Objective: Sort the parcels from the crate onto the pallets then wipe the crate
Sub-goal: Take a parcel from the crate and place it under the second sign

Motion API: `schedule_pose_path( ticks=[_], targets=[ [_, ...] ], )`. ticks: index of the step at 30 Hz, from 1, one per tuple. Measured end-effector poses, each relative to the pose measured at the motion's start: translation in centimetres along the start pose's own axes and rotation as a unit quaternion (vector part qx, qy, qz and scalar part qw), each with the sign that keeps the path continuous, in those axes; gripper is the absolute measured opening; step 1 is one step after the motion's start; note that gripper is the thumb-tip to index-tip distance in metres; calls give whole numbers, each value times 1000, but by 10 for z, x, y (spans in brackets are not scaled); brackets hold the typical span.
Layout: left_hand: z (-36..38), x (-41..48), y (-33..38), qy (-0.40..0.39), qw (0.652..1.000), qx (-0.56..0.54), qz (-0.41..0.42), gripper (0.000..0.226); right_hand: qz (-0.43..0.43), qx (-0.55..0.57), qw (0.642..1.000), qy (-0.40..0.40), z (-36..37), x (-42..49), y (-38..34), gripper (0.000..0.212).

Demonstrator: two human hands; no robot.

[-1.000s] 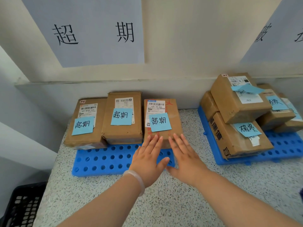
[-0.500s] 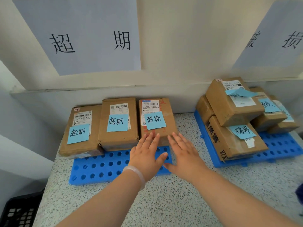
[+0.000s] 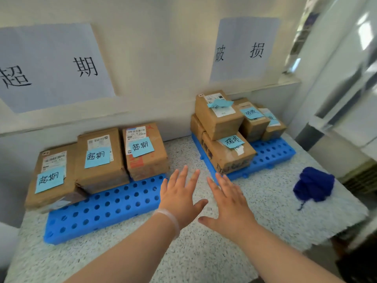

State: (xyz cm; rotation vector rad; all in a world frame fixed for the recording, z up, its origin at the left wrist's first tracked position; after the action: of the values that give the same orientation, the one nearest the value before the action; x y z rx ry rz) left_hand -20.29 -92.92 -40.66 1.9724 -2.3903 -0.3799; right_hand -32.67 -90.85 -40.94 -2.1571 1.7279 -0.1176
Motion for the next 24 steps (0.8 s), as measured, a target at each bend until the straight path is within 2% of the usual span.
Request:
schedule_pose_path(
  ticks=[5, 11, 17, 24],
  targets=[
    [1, -10, 101, 2, 997, 7, 74, 85, 73, 2, 997, 31, -35, -66, 72, 107],
    [13, -42, 261, -8, 980, 16, 200, 85, 177, 15, 981, 79, -72, -187, 171, 106],
    [36, -91, 411, -25, 951, 15, 306, 86, 284, 8, 947, 149, -101, -320, 264, 107],
    [71, -158, 535, -41, 911, 15, 409, 88, 389, 34, 899, 198, -101, -450, 328, 107]
  ],
)
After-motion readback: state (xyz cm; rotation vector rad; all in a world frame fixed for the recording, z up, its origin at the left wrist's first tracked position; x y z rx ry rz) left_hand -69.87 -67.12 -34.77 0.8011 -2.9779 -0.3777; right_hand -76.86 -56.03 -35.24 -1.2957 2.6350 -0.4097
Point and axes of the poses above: each hand's wrist, its own x-axis towards the middle knuckle, its own z-axis out of the palm, y = z × x, the point moved 10 cm from there along x, towards the middle knuckle, and after that the axes turned 3 degrees about x, right-handed, at the moved point
